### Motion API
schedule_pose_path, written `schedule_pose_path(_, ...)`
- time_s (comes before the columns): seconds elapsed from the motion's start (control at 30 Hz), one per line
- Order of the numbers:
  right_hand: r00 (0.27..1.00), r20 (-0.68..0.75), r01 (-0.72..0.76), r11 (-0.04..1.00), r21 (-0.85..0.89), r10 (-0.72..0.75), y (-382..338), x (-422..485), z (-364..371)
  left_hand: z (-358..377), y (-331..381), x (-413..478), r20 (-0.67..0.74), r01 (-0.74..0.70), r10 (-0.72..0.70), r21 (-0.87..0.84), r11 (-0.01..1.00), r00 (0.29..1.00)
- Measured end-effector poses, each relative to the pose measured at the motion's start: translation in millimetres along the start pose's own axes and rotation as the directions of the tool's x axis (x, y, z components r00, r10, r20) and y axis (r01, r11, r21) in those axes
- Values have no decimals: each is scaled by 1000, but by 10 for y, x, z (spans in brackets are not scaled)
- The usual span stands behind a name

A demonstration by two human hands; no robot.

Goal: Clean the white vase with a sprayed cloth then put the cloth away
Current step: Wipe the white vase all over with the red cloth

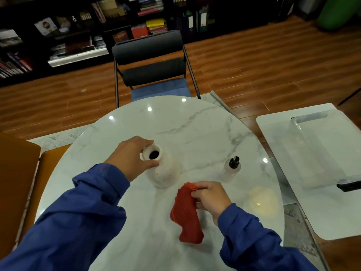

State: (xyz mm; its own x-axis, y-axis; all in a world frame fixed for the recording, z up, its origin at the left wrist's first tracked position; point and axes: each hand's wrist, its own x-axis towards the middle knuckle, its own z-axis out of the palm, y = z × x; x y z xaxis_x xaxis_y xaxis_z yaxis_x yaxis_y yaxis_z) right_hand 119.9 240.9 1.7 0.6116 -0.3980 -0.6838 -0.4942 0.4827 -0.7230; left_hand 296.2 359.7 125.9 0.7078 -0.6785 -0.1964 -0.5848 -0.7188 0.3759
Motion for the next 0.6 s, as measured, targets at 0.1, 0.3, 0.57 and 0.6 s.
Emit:
schedule_pose_path(0.1,996,-76,-38,995,98,45,45,117,-7,-4,11,14,-17,-2,2,-4,1000,1000)
schedule_pose_path(0.3,987,-162,-8,1000,20,11,-84,543,251,22,32,29,-51,26,-24,29,999,998)
schedule_pose_path(0.57,944,-176,231,941,-248,-278,-488,374,413,88,8,-34,-100,96,-104,-80,992,990)
schedule_pose_path(0.6,935,-181,264,939,-219,-305,-372,252,427,104,5,-44,-109,106,-116,-99,989,987)
